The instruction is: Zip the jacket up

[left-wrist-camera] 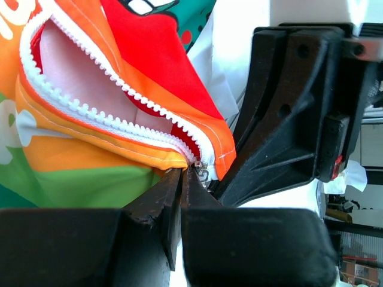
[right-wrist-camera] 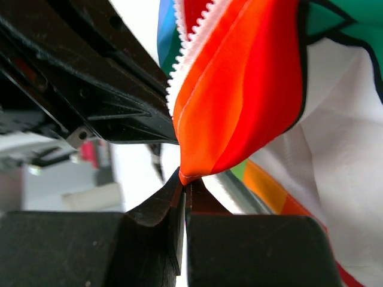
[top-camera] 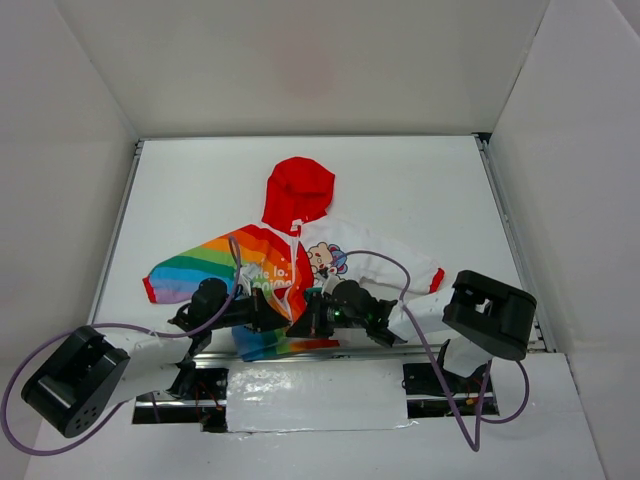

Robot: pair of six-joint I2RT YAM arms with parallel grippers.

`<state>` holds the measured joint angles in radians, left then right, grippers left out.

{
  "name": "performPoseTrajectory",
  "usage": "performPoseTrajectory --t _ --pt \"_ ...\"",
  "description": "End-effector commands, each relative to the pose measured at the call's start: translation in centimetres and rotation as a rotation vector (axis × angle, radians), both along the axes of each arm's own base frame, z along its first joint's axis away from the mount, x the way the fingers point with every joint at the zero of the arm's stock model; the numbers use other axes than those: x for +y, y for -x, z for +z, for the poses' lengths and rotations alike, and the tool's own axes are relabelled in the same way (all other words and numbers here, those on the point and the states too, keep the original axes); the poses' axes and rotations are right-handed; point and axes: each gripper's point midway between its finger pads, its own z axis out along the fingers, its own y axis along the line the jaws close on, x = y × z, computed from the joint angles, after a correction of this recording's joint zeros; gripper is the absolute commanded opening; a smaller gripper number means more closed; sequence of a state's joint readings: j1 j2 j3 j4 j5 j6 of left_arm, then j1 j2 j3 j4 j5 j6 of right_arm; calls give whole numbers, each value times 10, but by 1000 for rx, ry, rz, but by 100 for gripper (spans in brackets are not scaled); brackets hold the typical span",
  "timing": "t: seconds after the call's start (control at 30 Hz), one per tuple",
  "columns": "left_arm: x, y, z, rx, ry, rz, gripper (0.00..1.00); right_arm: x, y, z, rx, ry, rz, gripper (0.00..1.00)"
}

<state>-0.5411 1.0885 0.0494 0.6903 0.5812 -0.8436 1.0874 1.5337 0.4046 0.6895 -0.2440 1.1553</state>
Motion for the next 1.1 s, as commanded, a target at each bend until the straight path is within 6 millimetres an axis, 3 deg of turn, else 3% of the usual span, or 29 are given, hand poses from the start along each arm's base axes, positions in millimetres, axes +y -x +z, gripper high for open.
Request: performPoseTrajectory --t 0.0,0.03,0.17,0.37,0.67,0.87,1.07 --pt "-4 -5 16 -82 50 -5 0 6 3 28 126 -129 -26 0" --pt "-4 -4 17 -82 52 -8 0 7 4 38 144 -181 -19 0" --pt "-3 -2 19 -98 58 -7 0 5 4 44 308 -246 -59 0" --pt "-1 0 23 -119 65 -6 0 7 2 60 414 -308 -85 0" --pt "0 8 36 -177 97 -32 0 9 4 83 639 -294 -104 0" --pt "0 10 43 -210 106 -32 0 -4 -2 84 775 -254 -247 0" --pt "2 14 36 -198 103 -32 0 -18 -11 95 755 -251 -349 0"
